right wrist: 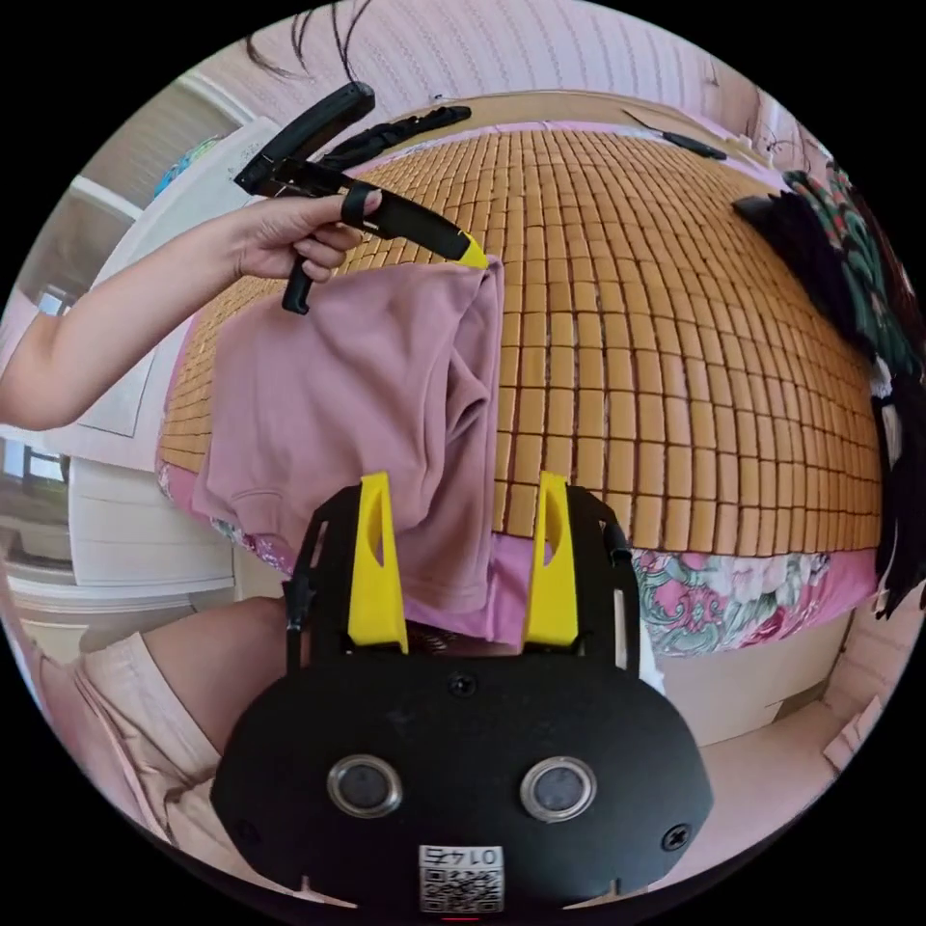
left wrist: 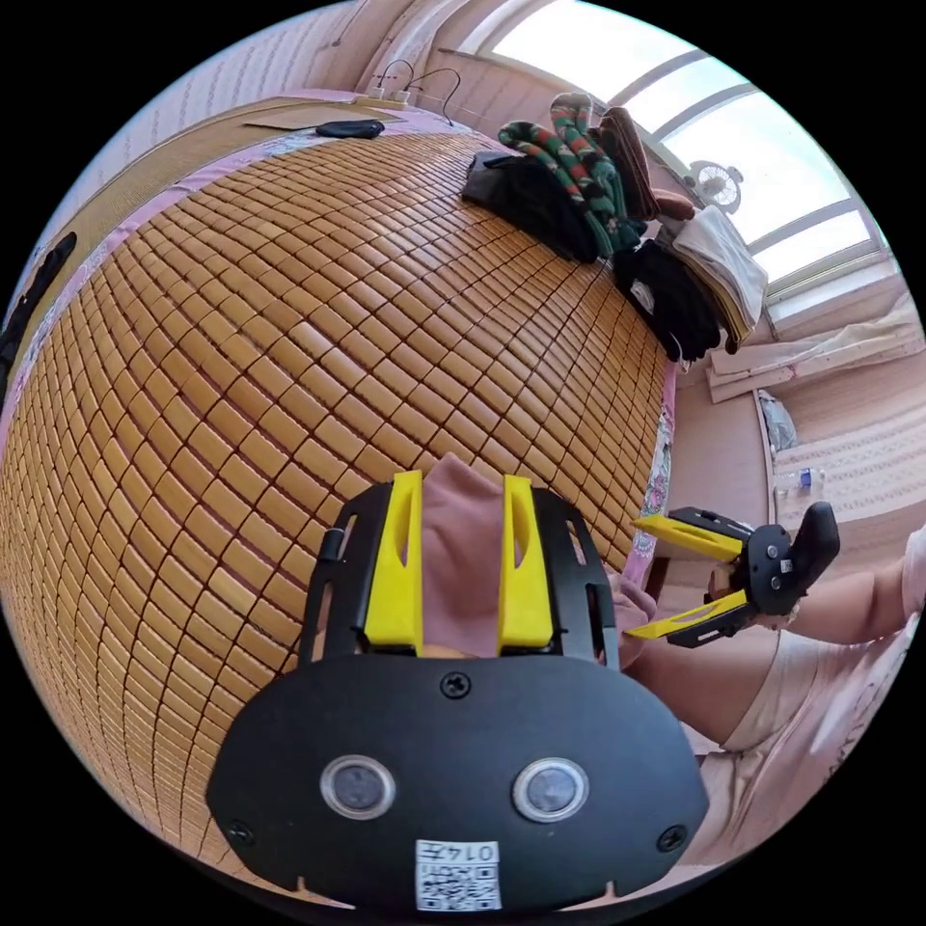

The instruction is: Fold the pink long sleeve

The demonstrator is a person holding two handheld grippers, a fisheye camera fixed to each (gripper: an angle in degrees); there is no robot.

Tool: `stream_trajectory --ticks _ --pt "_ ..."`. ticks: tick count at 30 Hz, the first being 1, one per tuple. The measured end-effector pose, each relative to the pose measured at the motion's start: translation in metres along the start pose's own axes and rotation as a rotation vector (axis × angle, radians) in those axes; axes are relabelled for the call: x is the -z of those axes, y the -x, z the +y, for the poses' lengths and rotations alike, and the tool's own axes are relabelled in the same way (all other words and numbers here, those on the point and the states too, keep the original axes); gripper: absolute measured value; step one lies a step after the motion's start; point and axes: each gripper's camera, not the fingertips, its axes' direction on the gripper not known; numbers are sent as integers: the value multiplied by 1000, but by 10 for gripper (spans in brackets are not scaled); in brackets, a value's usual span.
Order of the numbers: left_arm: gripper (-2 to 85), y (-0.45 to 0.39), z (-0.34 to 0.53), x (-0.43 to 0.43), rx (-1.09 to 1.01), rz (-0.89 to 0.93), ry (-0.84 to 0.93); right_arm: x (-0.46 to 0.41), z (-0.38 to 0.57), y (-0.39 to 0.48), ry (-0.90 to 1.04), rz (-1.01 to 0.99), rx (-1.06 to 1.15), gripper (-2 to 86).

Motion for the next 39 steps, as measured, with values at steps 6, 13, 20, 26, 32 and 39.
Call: stream_trajectory --ticks 6,13,20,26,32,39 --pt "94 -8 -4 -20 -61 -33 145 -25 1 -23 16 -134 -150 158" --pt "41 -6 6 -11 -24 -59 151 -28 -7 -34 39 -115 -121 118" --pt "25 -3 23 2 34 -41 107 -35 -5 -41 35 -241 -135 43" --pt "10 -5 33 27 67 70 -13 -9 0 -81 -32 -319 -269 17" --pt "5 -33 14 71 -11 235 -235 85 5 -117 -233 -225 -241 15" --pt "8 7 101 170 38 257 -364 108 -56 -11 -203 -501 267 21"
